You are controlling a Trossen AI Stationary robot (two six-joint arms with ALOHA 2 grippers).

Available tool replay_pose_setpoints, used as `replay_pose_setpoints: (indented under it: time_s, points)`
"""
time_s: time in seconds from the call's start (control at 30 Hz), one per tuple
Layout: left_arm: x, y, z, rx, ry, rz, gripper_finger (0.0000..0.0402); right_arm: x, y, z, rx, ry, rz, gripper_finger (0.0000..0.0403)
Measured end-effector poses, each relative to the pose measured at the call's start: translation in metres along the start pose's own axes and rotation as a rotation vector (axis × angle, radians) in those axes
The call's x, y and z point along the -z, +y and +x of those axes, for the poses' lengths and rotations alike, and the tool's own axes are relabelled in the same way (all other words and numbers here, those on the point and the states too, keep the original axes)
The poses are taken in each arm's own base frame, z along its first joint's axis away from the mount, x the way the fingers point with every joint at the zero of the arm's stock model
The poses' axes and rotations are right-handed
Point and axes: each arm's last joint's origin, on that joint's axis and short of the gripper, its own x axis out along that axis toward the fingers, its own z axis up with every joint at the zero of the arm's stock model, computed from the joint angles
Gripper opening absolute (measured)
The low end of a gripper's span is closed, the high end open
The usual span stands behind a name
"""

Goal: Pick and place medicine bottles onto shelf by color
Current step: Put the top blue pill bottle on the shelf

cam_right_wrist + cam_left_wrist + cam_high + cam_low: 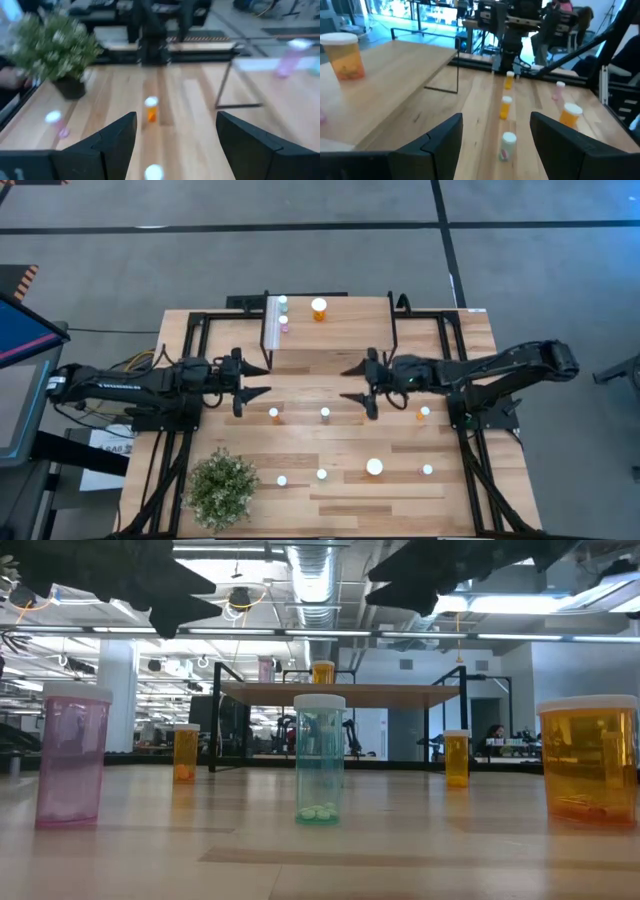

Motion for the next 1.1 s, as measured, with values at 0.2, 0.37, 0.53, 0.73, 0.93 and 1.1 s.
replay_pose_setpoints:
  time_s: [0.2,0.37,0.53,0.73,0.93,1.1]
  points:
    - [0.008,-0.007,0.008,0.014,0.059,0.001,0.0220,0.032,0.014,0.029,-0.035,0.141,-0.028,0.0295]
    - [0.009,-0.009,0.013,0.026,0.053,0.004,0.0220,0.055,0.018,0.048,-0.036,0.224,-0.036,0.0295]
    - [0.010,-0.009,0.015,0.025,0.060,0.011,0.0220,0.069,0.018,0.061,-0.034,0.256,-0.019,0.0295]
    - [0.009,-0.009,0.015,0.026,0.053,0.010,0.0220,0.084,0.020,0.074,-0.061,0.272,-0.007,0.0295]
    - [0.008,-0.009,0.015,0.030,0.045,0.010,0.0220,0.092,0.016,0.089,-0.043,0.311,0.007,0.0295]
    - [0.008,-0.009,0.015,0.032,0.041,0.009,0.0220,0.100,0.016,0.098,-0.036,0.339,0.020,0.0295]
